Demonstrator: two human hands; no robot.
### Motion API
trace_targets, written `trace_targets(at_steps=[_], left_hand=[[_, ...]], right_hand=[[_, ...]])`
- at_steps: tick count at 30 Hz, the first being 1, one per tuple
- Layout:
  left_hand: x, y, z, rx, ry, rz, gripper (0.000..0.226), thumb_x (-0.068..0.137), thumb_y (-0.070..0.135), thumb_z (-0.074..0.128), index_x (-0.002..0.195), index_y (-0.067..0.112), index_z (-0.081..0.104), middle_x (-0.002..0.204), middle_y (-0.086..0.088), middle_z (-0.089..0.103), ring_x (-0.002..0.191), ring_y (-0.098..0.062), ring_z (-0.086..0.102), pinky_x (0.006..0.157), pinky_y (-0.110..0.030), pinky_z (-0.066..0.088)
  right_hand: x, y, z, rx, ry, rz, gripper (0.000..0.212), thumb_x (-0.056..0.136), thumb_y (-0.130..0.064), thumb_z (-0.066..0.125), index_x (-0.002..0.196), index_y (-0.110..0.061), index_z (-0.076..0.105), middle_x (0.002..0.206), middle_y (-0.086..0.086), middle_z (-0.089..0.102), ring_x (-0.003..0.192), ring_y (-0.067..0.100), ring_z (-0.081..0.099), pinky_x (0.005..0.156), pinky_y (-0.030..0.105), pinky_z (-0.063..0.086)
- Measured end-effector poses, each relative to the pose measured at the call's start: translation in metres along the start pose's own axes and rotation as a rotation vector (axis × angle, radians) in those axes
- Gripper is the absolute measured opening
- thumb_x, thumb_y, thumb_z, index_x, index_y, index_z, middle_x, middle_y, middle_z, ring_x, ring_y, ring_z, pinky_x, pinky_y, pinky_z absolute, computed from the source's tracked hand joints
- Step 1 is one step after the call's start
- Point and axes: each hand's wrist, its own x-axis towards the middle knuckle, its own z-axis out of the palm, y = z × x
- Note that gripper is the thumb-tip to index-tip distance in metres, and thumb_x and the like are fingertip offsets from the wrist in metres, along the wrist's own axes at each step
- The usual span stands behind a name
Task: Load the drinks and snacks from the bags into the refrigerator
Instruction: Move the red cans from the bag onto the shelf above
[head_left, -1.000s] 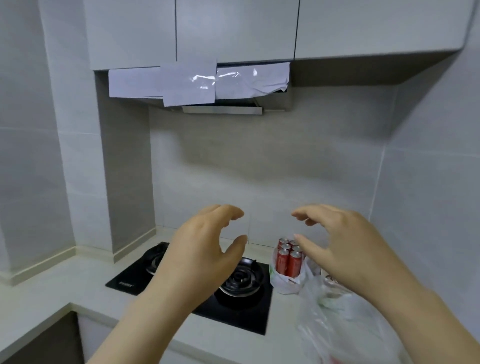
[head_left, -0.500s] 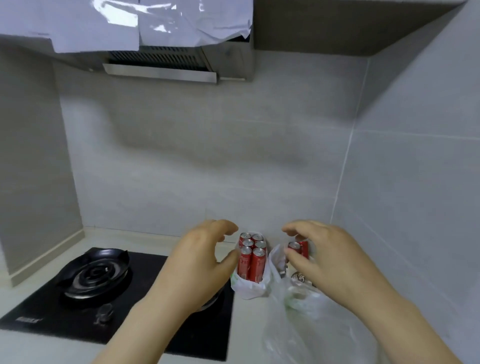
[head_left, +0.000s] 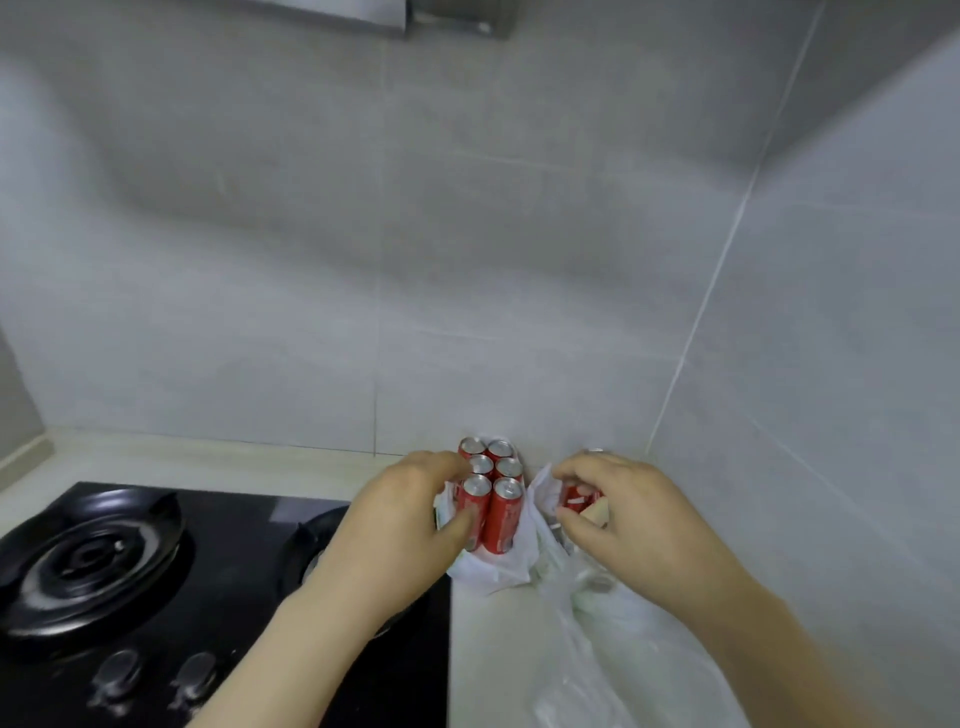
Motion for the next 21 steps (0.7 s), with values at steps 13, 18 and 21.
trace_targets(at_steps=[13, 18, 21], left_hand=[[0.067, -0.036, 0.073, 0.122, -0.082, -0.155, 0.031, 0.088, 0.028, 0.056, 0.119, 0.027, 0.057, 0.118, 0.011, 0.059, 0.104, -0.008, 0.057, 0.088, -0.023, 0.047], [0.090, -0.042, 0.111, 0.135, -0.106, -0.182, 0.033, 0.088, 0.030, 0.057, 0.120, 0.029, 0.057, 0.117, 0.012, 0.060, 0.105, -0.006, 0.058, 0.086, -0.019, 0.046], [0.101, -0.051, 0.128, 0.142, -0.116, -0.221, 0.033, 0.086, 0.028, 0.059, 0.119, 0.030, 0.057, 0.114, 0.012, 0.061, 0.102, -0.006, 0.059, 0.084, -0.020, 0.048]], right_hand=[[0.079, 0.085, 0.053, 0.116, -0.133, 0.036, 0.032, 0.082, -0.027, 0.063, 0.114, -0.030, 0.063, 0.104, -0.013, 0.065, 0.103, 0.008, 0.060, 0.087, 0.022, 0.044], [0.099, 0.126, 0.070, 0.162, -0.171, 0.035, 0.031, 0.083, -0.026, 0.062, 0.113, -0.030, 0.062, 0.093, -0.015, 0.058, 0.098, 0.009, 0.059, 0.082, 0.021, 0.043], [0.109, 0.141, 0.085, 0.176, -0.208, 0.036, 0.032, 0.082, -0.027, 0.061, 0.114, -0.029, 0.061, 0.093, -0.014, 0.059, 0.095, 0.007, 0.058, 0.087, 0.024, 0.047]])
